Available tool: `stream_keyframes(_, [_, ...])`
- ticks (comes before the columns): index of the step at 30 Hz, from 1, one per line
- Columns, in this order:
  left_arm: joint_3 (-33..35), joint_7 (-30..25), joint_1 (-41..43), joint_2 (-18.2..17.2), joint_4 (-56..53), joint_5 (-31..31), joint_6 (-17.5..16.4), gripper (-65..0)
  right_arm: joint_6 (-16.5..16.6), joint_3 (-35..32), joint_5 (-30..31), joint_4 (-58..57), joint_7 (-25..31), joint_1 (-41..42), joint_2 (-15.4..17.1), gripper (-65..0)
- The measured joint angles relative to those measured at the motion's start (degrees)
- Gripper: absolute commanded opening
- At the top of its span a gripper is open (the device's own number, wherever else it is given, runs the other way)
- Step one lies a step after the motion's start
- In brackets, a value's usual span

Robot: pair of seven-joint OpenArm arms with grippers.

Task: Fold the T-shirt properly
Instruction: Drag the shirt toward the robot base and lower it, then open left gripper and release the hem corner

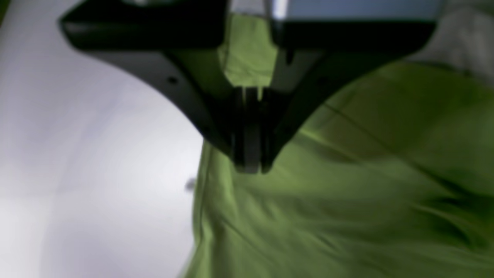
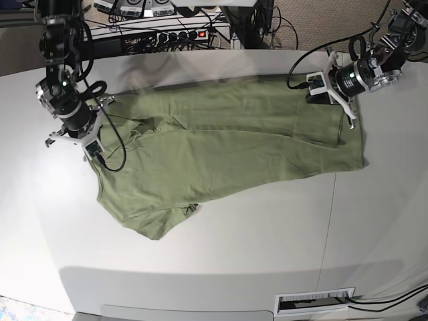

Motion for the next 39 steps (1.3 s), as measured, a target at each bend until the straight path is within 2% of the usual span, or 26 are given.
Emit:
stream_keyframes(11, [0.0, -0.11, 0.0, -0.63, 0.0, -0.74, -1.14, -65.0, 0.02, -2.99, 0.52, -1.9, -10.88, 0.55, 0.26, -65.0])
stream_keyframes(13, [0.0, -0.52, 0.07, -1.42, 0.0, -0.92, -1.66, -65.0, -0.02, -2.99, 0.68, -1.81, -10.69, -0.85, 0.66, -65.0])
stream_keyframes(22, [-0.02, -2.25, 2.47, -3.82, 0.33, -3.48, -2.29, -65.0, -0.87, -2.6, 10.43, -0.57, -13.79, -5.95, 5.6, -65.0])
stream_keyframes(27, [-0.09, -3.69, 4.0, -3.96, 0.63, -1.9, -1.46, -65.0, -0.9, -2.56, 10.67, 0.0, -13.75, -7.85, 7.08, -65.0])
stream_keyframes(31, [-0.09, -3.98, 4.2, -4.0, 0.83, 0.33, -0.17, -65.0, -0.85, -2.62, 10.47, 2.91, -18.58, -8.61, 7.04, -65.0])
stream_keyframes(34, [-0.07, -3.76, 4.46, -3.98, 1.77, 3.61, -0.13, -65.0, -0.63, -2.69, 10.45, 4.17, -19.15, -9.16, 7.02, -65.0])
stream_keyframes(37, [0.28, -0.76, 4.79, -4.94, 3.76, 4.55, -0.24, -65.0, -0.13, -2.54, 10.49, 5.27, -17.05, -9.42, 6.86, -65.0])
stream_keyframes(39, [0.44, 2.03, 5.22, -6.69, 5.79, 3.85, -1.62, -65.0, 0.02, -1.81, 10.91, 6.16, -15.74, -9.6, 6.71, -65.0])
